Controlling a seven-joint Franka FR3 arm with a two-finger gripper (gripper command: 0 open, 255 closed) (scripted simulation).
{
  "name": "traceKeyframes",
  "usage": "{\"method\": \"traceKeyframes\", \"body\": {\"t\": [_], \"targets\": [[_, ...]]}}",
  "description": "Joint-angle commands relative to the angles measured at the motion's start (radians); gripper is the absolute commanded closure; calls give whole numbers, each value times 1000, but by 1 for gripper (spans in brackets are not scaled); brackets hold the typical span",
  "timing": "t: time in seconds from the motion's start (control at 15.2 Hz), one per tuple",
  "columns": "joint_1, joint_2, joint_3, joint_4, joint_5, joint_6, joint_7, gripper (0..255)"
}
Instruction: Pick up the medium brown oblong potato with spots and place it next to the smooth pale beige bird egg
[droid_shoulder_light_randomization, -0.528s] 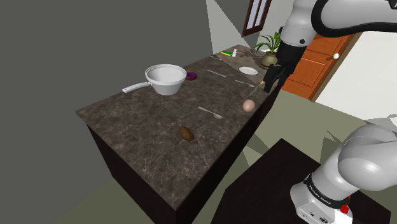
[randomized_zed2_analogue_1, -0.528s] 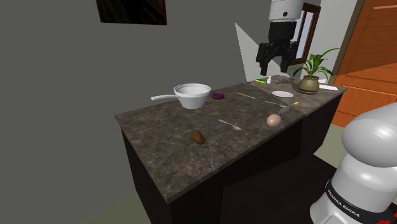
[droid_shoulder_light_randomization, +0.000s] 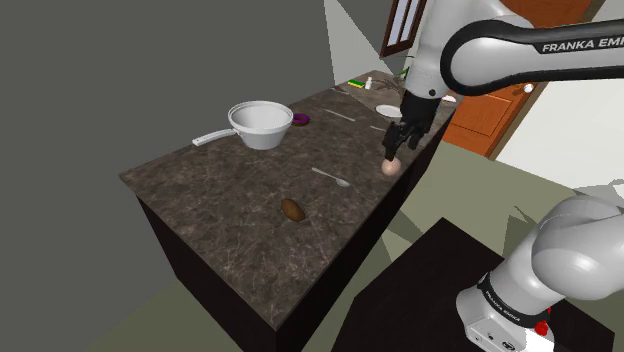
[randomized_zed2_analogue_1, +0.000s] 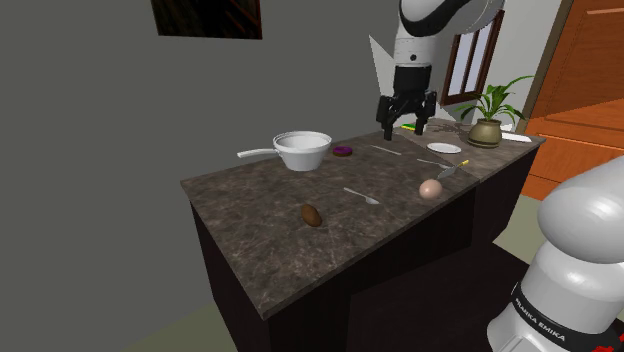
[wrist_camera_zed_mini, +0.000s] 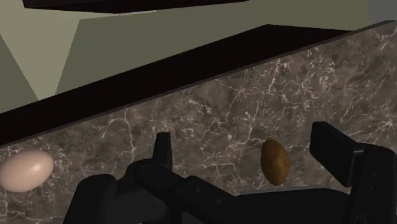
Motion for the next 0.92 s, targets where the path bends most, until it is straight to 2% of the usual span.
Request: {"method": "traceKeyframes", "body": {"t": [0.0, 0.46, 0.86], "targets": [[1, 65, 21, -5, 1, 77, 23, 0], [-4, 312, 94, 23, -26, 306, 115, 0], [-13, 551, 143, 107, -113, 463, 227, 0]]}}
